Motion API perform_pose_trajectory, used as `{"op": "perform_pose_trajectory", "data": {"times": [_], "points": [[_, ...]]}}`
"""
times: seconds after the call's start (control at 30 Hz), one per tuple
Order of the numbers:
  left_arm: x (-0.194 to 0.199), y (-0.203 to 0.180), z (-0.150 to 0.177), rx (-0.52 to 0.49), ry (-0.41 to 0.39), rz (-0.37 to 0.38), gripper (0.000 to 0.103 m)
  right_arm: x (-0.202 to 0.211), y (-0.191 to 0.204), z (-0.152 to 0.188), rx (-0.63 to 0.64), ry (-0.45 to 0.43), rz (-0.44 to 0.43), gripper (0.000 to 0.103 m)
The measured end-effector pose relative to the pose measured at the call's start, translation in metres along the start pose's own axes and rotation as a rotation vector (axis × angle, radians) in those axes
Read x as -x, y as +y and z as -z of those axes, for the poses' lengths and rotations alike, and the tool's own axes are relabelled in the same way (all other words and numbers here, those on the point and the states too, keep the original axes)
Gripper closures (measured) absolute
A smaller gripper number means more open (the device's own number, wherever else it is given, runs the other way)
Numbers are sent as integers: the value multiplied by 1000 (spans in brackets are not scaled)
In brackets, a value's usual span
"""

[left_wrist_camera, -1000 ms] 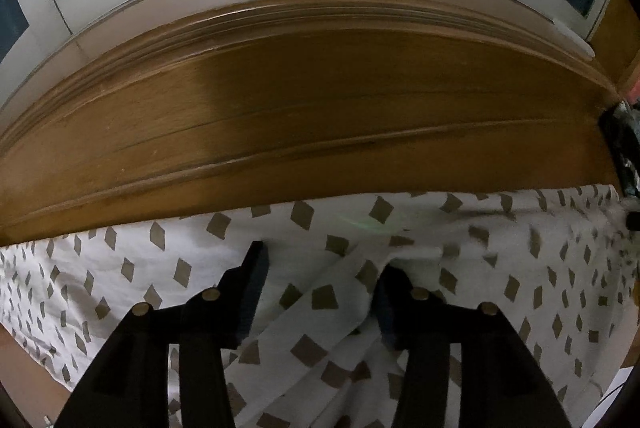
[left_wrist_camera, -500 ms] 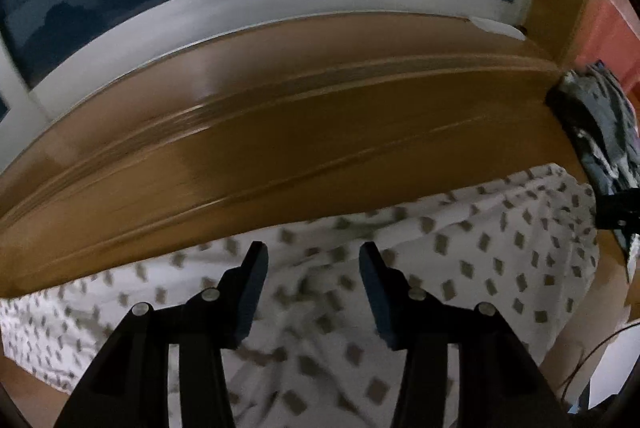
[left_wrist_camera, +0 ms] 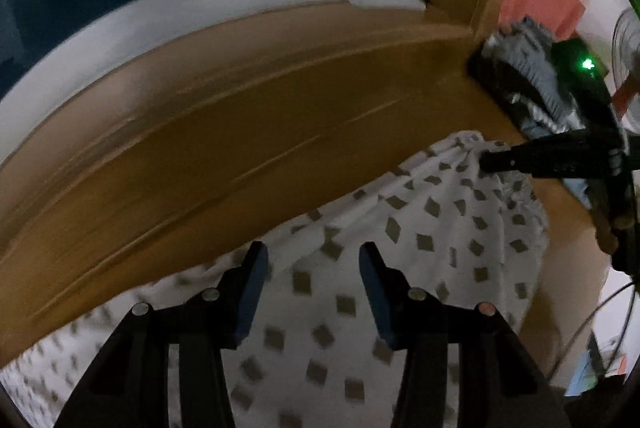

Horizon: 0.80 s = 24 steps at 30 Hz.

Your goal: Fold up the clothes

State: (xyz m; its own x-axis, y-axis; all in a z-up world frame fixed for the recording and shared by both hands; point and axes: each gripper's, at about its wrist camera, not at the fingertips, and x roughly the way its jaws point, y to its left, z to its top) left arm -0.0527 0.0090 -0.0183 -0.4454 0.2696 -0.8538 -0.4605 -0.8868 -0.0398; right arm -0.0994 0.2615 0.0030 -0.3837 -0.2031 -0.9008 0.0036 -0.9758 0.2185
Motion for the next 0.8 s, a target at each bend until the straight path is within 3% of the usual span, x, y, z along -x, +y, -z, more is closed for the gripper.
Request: {"op": "perform_pose_trajectory", "data": {"times": [0.1, 0.13, 0.17, 0.27, 0.37, 0.43, 0.53, 0.63, 0.8], "points": [[-38, 11, -34, -3, 48, -43, 56, 11, 0, 5, -21, -25, 8, 86], [-45, 27, -56, 12, 42, -36, 56, 20, 1, 10, -24, -44, 35, 79], [-44, 29, -57, 28, 44, -26, 56, 30, 3, 14, -17, -70, 67, 71], [-32, 33, -55, 71, 47, 4, 58, 62, 12, 32, -9, -155, 117, 63], [3, 42, -42, 101, 11, 31, 58, 79, 29, 50, -21, -209, 51, 57], [32, 59, -24, 144, -14, 16, 58, 69, 48, 59, -5, -199, 19, 57], [72, 103, 17, 253, -19, -116, 58, 47, 73, 72, 19, -164, -6, 57], [107, 175, 75, 409, 17, -327, 58, 32, 76, 72, 25, -117, -3, 57], [126, 287, 156, 703, 103, -566, 58, 10, 80, 84, 19, -82, 28, 57]]}}
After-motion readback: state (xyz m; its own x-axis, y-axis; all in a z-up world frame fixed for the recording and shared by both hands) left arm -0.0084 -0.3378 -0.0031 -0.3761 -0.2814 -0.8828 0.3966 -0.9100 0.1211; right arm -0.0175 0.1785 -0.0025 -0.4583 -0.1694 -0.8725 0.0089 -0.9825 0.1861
